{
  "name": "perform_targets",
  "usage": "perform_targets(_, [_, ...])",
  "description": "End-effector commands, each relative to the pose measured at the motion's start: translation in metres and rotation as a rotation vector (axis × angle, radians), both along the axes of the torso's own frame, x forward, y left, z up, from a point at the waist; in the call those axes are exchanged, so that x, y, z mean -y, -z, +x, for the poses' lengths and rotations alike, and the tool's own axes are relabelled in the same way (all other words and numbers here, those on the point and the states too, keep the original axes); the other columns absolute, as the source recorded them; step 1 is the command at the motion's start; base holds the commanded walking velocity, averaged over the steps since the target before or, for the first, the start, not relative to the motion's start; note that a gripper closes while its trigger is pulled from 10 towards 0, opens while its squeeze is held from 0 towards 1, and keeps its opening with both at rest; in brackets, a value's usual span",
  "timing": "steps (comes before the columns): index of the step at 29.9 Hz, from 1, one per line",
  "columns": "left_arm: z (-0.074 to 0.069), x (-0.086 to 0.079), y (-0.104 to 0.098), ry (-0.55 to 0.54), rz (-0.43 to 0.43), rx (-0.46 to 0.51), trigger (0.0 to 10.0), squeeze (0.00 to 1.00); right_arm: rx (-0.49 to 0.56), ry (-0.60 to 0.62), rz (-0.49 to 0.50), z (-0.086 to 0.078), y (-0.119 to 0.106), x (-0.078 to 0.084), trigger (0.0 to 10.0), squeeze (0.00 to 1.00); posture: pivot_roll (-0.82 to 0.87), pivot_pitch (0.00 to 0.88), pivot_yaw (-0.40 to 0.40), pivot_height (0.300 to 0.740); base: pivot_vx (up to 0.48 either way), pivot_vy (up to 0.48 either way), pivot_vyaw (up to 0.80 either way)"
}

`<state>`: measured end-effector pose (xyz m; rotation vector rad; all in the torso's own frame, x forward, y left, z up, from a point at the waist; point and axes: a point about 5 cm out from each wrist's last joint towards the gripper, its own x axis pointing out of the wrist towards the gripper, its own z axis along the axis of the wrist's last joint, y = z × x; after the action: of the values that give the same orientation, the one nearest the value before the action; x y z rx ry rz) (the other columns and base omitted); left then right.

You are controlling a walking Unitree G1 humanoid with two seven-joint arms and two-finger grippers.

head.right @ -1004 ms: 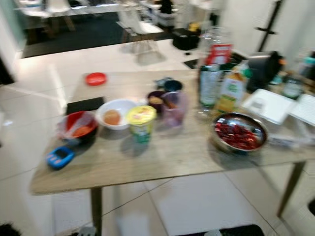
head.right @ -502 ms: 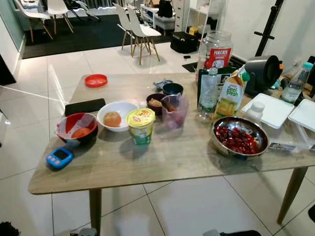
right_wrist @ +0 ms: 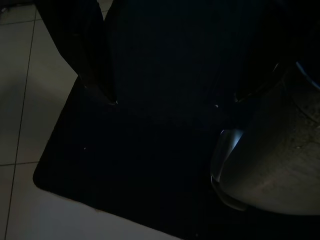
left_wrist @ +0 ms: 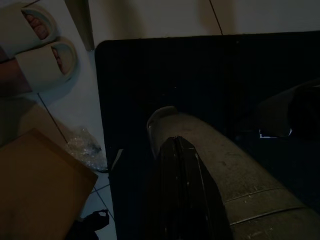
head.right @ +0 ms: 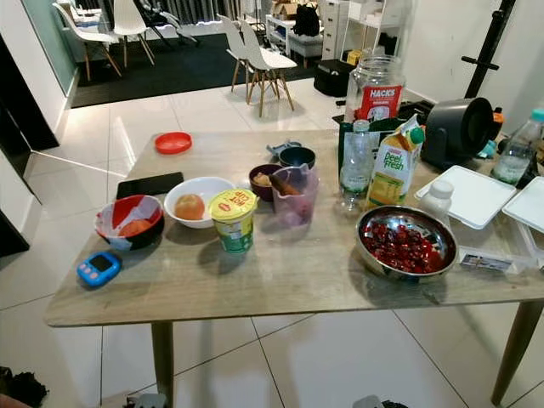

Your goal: Restocking fridge

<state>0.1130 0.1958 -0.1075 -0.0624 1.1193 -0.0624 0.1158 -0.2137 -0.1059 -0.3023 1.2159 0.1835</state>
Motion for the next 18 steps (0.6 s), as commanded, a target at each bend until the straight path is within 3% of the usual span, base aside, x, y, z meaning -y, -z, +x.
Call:
perform_targets(1, [-0.009,-0.003,0.002,-0.021,0.014,-0.031,10.0,0.00,0.001,-0.009,0.004,0.001,0.000,-0.002,10.0,0.00,-0.04,0.000,-0.007,0.740,0.000,0.000,0.00])
perform_targets(7, [-0.014,-0.011,0.003,-0.069,0.050,-0.037,10.0,0.00,0.001,-0.010,0.003,0.001,0.000,-0.002,10.0,0.00,-0.04,0.000,-0.007,0.740,0.000,0.000,0.00])
perform_targets(9, [-0.019,-0.022,0.002,-0.118,0.104,-0.049,10.0,0.00,0.009,-0.014,-0.014,0.001,-0.001,0.001,10.0,0.00,-0.03,0.000,-0.008,0.740,0.000,0.000,0.00])
perform_targets(16, [-0.021,-0.027,0.002,-0.131,0.125,-0.057,10.0,0.00,0.026,-0.002,-0.033,0.003,-0.002,0.005,10.0,0.00,-0.03,0.000,-0.008,0.740,0.000,0.000,0.00])
perform_targets(18, [-0.023,-0.030,0.002,-0.145,0.136,-0.061,10.0,0.00,0.071,0.081,-0.077,0.010,-0.007,0.018,10.0,0.00,-0.03,0.000,-0.007,0.740,0.000,0.000,0.00])
